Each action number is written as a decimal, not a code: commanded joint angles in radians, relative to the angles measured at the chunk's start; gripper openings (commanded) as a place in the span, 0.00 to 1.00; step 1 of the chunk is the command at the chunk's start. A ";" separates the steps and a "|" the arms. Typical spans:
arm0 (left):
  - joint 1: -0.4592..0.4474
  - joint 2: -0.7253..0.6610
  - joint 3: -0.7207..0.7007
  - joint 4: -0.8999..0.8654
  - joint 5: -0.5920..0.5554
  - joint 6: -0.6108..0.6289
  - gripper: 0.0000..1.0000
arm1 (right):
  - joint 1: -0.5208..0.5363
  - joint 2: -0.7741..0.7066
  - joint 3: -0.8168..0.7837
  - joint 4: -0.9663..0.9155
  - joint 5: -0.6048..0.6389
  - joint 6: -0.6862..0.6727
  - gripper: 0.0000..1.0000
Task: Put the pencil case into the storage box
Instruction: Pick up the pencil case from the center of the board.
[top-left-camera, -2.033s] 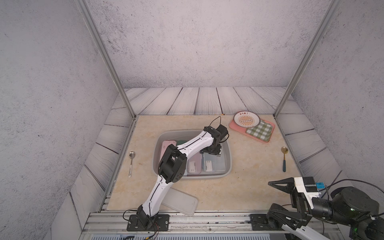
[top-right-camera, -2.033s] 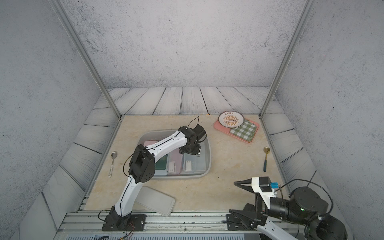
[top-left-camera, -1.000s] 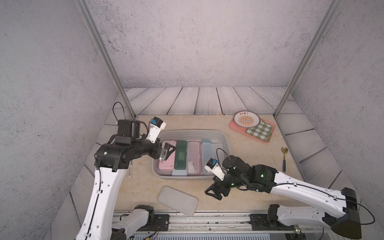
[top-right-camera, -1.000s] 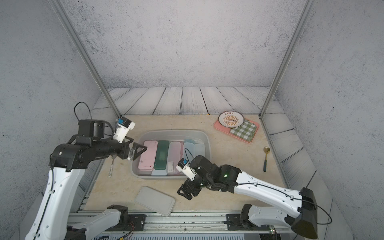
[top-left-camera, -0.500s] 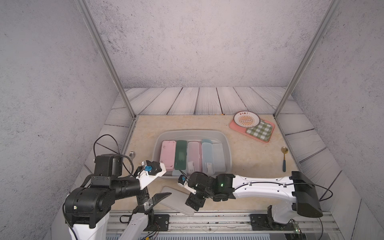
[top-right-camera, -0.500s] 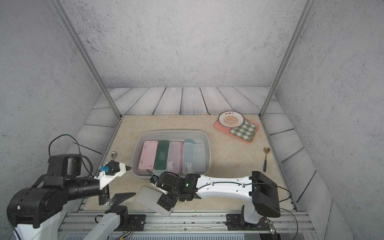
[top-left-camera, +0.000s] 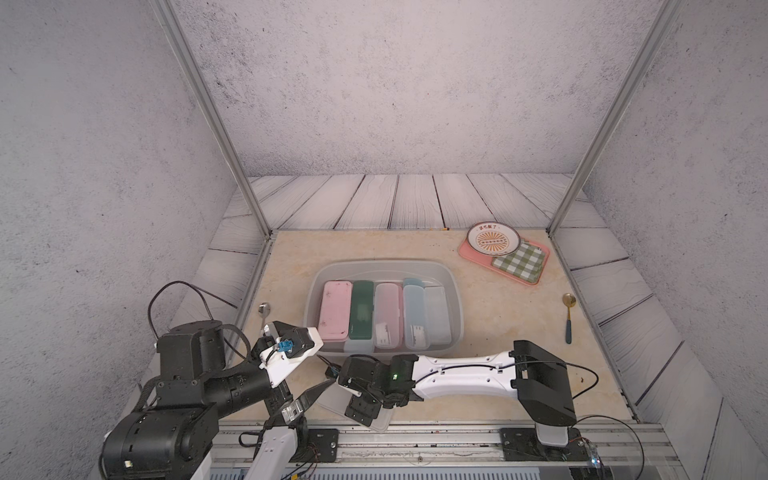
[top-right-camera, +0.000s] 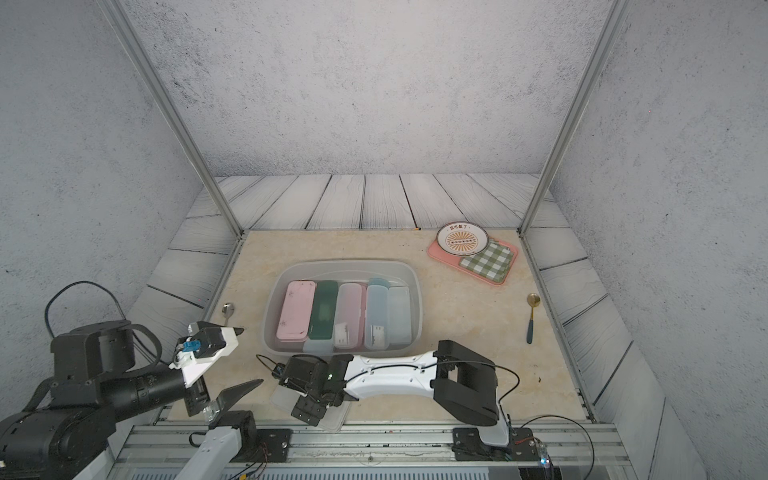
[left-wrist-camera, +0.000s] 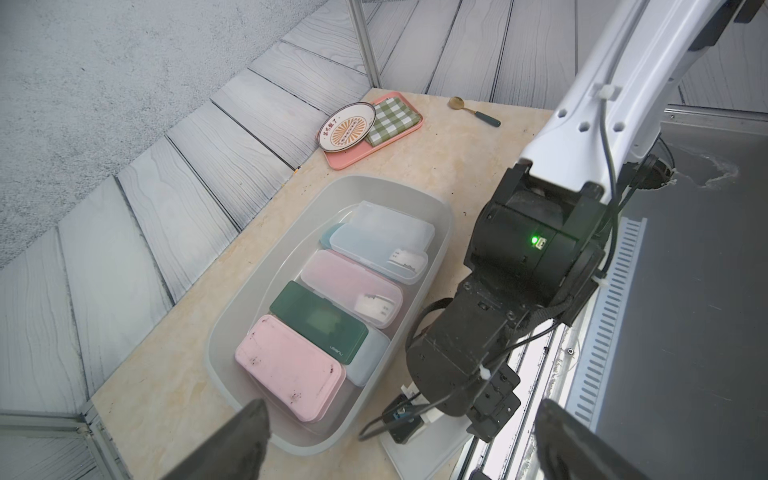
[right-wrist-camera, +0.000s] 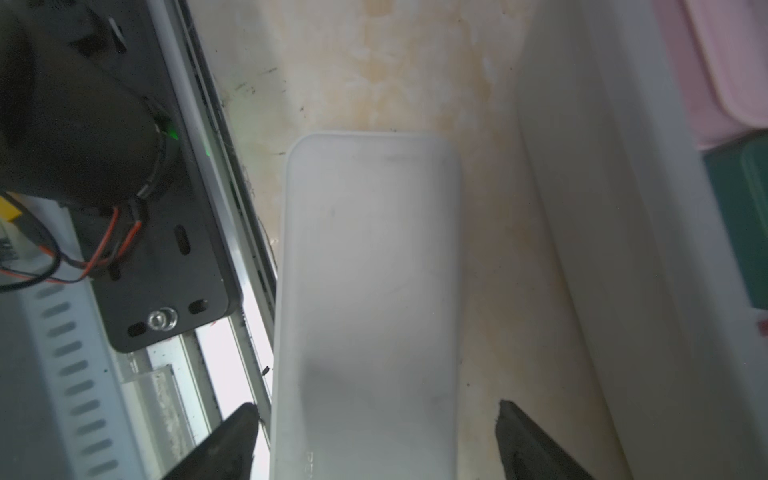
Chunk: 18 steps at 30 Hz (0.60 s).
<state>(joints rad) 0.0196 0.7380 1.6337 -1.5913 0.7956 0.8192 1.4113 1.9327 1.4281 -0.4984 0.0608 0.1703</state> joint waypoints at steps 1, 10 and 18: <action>0.007 -0.002 -0.010 -0.196 -0.023 -0.015 1.00 | 0.003 0.067 0.049 -0.029 0.022 -0.037 0.91; -0.032 0.003 -0.022 -0.197 -0.237 -0.067 1.00 | 0.005 0.154 0.098 -0.020 -0.040 -0.046 0.92; -0.059 -0.011 -0.044 -0.197 -0.319 -0.088 1.00 | 0.004 0.199 0.108 -0.023 -0.050 -0.056 0.92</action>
<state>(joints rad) -0.0315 0.7372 1.6096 -1.5913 0.5117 0.7506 1.4124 2.0693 1.5314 -0.4965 0.0277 0.1265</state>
